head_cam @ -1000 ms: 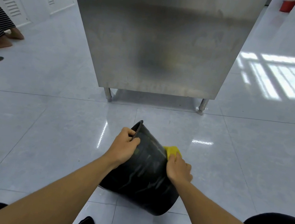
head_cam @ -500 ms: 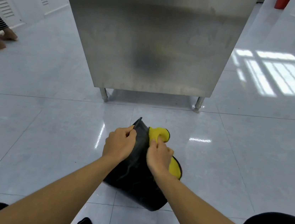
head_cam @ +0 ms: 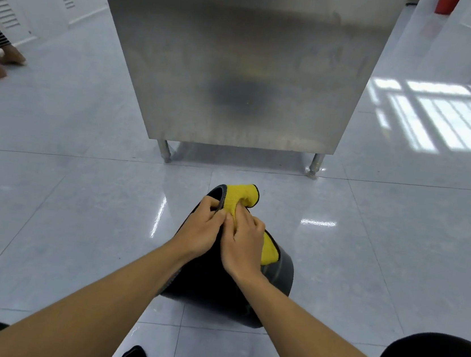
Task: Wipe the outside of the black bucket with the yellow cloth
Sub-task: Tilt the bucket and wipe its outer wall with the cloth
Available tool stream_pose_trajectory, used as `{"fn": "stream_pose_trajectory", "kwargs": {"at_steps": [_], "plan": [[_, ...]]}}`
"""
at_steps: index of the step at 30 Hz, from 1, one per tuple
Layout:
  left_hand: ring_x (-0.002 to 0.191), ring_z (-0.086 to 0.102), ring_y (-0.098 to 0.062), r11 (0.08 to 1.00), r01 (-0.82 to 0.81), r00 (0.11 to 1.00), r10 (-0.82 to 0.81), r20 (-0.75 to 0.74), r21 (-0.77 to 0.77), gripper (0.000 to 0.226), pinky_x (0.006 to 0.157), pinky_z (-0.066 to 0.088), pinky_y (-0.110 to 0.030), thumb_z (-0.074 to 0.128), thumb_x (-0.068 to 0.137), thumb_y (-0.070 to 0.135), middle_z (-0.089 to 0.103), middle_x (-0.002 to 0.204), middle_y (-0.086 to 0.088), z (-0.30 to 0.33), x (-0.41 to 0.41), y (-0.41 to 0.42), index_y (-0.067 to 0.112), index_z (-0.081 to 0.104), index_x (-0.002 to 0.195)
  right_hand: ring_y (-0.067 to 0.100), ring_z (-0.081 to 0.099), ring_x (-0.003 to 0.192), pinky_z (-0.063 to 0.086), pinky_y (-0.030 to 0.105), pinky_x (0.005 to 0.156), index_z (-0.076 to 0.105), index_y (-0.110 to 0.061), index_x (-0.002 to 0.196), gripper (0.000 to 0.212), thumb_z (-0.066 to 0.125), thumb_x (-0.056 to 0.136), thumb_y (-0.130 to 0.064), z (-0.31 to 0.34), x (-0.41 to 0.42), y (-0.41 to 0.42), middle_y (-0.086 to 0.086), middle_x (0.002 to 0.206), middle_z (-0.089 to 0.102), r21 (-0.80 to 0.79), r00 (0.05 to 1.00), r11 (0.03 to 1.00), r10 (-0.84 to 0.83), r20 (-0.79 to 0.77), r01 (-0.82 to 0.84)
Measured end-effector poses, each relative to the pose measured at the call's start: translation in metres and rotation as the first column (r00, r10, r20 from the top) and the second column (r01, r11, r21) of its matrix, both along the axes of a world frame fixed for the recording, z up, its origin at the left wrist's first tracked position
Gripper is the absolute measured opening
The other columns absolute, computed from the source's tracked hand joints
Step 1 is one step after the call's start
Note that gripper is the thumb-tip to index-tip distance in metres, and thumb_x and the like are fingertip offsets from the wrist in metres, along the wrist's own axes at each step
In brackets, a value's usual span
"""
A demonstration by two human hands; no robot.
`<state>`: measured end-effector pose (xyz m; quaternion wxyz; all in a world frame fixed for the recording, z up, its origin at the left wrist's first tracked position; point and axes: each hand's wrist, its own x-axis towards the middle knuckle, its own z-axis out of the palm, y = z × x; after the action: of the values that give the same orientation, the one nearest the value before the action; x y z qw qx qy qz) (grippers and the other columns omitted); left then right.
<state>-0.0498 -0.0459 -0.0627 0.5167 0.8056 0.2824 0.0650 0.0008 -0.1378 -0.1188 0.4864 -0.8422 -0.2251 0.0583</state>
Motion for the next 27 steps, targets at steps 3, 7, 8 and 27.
{"fn": "stream_pose_trajectory", "kwargs": {"at_steps": [3, 7, 8, 27], "plan": [[0.105, 0.064, -0.017, 0.996, 0.005, 1.000, -0.006, 0.014, 0.086, 0.030, 0.087, 0.047, -0.029, 0.041, 0.106, 0.032, 0.070, 0.113, 0.005, -0.004, 0.000, 0.002, 0.025, 0.062, 0.127, 0.022, 0.044, 0.118, 0.039, 0.042, 0.103, 0.055, -0.024, 0.123, 0.039, 0.028, 0.104, -0.046, -0.009, 0.004, -0.004, -0.008, 0.127, 0.063, -0.082, 1.000, 0.996, -0.027, 0.016, 0.028], [0.124, 0.054, -0.021, 0.993, 0.012, 0.993, 0.002, -0.117, 0.120, 0.045, 0.102, 0.039, -0.035, 0.025, 0.106, 0.042, 0.062, 0.135, 0.006, -0.004, -0.001, 0.006, 0.038, 0.053, 0.142, 0.031, 0.046, 0.124, 0.039, 0.045, 0.100, 0.055, -0.020, 0.125, 0.039, 0.029, 0.106, -0.042, -0.020, 0.012, -0.016, -0.001, 0.135, 0.062, -0.227, 0.996, 0.971, -0.082, -0.019, 0.076], [0.127, 0.050, -0.020, 0.997, 0.004, 0.992, 0.006, -0.129, 0.083, 0.048, 0.105, 0.036, -0.034, 0.023, 0.105, 0.042, 0.058, 0.139, 0.007, -0.005, 0.000, 0.006, 0.040, 0.049, 0.145, 0.032, 0.045, 0.125, 0.038, 0.046, 0.099, 0.055, -0.019, 0.122, 0.038, 0.029, 0.106, -0.041, -0.022, 0.014, -0.019, 0.000, 0.135, 0.062, -0.252, 0.994, 0.964, -0.103, -0.048, 0.087], [0.082, 0.065, -0.028, 0.894, -0.307, 0.951, 0.296, -0.086, -0.326, 0.038, 0.084, 0.057, -0.047, 0.056, 0.098, 0.031, 0.073, 0.100, -0.027, -0.003, 0.006, 0.010, -0.002, 0.074, 0.100, 0.028, 0.039, 0.133, 0.032, 0.040, 0.116, 0.047, -0.023, 0.150, 0.056, 0.027, 0.102, -0.044, -0.019, -0.032, -0.007, -0.004, 0.152, 0.051, -0.195, 0.985, 0.981, 0.022, 0.169, 0.012]]}}
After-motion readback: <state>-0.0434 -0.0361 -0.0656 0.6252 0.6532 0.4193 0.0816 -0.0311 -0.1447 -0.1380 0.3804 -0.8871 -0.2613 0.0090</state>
